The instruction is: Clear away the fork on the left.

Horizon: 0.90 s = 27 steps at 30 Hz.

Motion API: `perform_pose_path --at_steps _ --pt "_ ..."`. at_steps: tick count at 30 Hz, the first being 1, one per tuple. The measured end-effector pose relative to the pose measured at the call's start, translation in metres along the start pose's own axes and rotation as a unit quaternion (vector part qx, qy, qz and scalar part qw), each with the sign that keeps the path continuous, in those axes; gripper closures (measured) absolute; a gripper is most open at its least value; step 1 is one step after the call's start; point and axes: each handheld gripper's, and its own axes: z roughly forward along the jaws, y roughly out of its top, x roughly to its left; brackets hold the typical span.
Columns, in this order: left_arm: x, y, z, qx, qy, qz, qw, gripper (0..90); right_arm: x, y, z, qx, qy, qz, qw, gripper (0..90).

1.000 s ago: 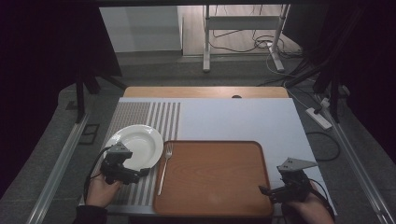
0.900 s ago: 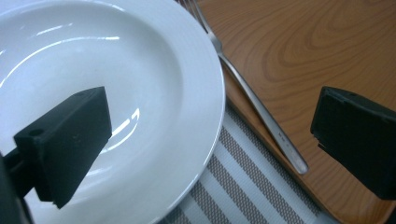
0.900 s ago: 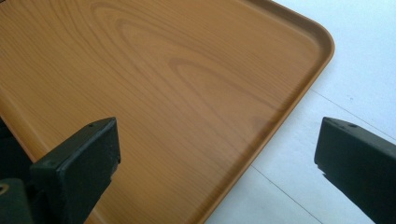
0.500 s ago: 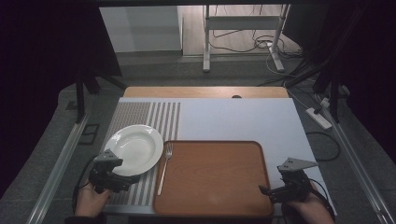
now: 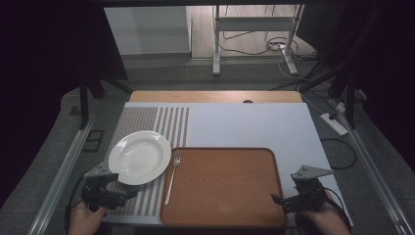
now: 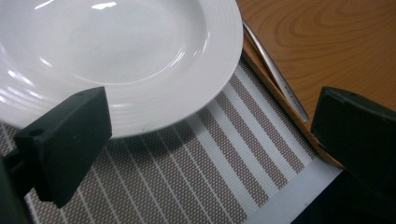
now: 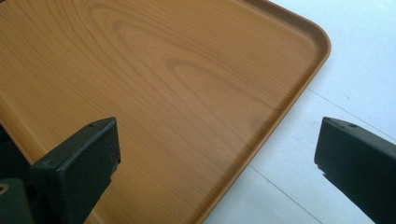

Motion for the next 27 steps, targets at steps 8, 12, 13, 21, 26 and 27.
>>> perform_pose_path --at_steps 8,12,13,21,26,27 --pt "0.003 -0.012 -0.009 -0.004 0.006 -0.015 0.9999 0.0 -0.001 0.0 0.0 -0.002 -0.007 0.009 0.9999 0.9" --pt "0.004 -0.015 -0.012 -0.007 0.006 -0.02 0.9998 0.0 -0.002 0.0 -0.001 -0.002 -0.011 0.017 0.9998 1.0" --pt "0.004 -0.016 -0.013 -0.006 0.008 -0.02 0.9997 0.0 -0.002 0.0 -0.001 -0.002 -0.012 0.019 0.9998 1.0" --pt "0.003 -0.021 -0.019 -0.002 0.023 -0.021 0.9995 0.0 -0.004 -0.001 -0.002 -0.008 -0.02 0.035 0.9992 0.9" --pt "0.002 -0.022 -0.019 -0.001 0.028 -0.022 0.9994 0.0 -0.004 -0.001 -0.003 -0.009 -0.021 0.037 0.9991 0.9" --pt "0.002 -0.022 -0.018 0.001 0.029 -0.02 0.9994 0.0 -0.004 -0.001 -0.003 -0.008 -0.021 0.036 0.9991 0.9"
